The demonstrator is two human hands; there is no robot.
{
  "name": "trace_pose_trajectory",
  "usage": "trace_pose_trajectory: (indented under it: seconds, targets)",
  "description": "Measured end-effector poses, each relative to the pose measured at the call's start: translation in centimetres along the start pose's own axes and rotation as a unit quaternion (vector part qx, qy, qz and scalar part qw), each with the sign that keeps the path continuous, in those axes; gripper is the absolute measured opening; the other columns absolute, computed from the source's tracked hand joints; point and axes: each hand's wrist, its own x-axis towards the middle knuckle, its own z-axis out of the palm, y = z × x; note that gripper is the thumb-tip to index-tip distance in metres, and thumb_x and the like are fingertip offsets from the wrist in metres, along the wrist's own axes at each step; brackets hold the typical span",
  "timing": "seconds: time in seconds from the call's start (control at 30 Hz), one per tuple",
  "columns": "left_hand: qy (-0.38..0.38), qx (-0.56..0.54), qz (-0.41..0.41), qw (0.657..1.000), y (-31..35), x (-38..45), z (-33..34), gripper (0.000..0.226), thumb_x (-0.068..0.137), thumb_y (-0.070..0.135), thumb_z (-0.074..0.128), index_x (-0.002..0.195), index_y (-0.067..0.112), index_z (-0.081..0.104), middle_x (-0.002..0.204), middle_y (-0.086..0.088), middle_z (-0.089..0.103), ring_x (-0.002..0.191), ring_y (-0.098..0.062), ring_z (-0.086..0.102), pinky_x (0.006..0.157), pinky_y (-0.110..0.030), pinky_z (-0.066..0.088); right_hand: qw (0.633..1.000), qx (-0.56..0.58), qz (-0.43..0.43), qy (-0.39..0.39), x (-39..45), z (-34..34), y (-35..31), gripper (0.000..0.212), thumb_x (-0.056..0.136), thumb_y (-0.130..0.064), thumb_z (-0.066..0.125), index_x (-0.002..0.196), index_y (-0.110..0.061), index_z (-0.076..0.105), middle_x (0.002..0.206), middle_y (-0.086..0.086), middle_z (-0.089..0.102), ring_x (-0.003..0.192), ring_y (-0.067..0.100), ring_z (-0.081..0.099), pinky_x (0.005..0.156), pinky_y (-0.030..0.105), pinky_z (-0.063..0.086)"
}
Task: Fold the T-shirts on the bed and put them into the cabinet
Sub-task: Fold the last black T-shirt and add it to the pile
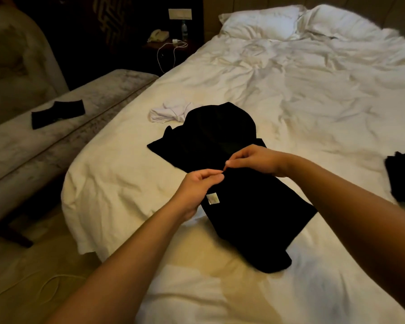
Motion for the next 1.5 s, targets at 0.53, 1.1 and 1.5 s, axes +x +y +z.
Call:
trace_pose_trajectory:
  seconds: [0.53,1.1,1.5]
  targets:
    - [-0.055,0.068,0.018,0.996,0.6,0.8,3.5,0.025,0.106,0.025,0.047,0.09,0.011,0.061,0.071,0.005,0.06,0.061,-0.004,0.057,0.06,-0.019,0.042,0.995,0.088,0.011,0.05,-5.5,-2.6,1.6,0.031,0.099,-0.035,0.056,0.105,-0.008,0.071,0.072,0.005,0.055,0.06,0.01,0.057,0.053,0.019,0.039]
    - [-0.03,0.233,0.005,0.972,-7.1,-0.6,7.4,0.011,0.088,0.012,0.074,0.099,0.014,0.075,0.087,0.002,0.075,0.087,-0.018,0.072,0.081,-0.043,0.058,0.958,0.104,-0.008,0.267,-8.7,-3.3,3.6,0.033,0.104,-0.035,0.047,0.082,-0.014,0.059,0.071,0.002,0.05,0.065,0.016,0.048,0.064,0.027,0.039]
    - [0.068,-0.04,0.0,0.997,-0.3,0.7,4.5,0.02,0.103,0.017,0.054,0.119,0.009,0.062,0.113,-0.006,0.066,0.101,-0.022,0.066,0.06,-0.035,0.059,0.951,0.13,0.01,0.281,-11.9,-4.3,5.7,0.037,0.101,-0.042,0.051,0.08,-0.011,0.056,0.055,-0.002,0.047,0.045,0.013,0.044,0.044,0.022,0.034]
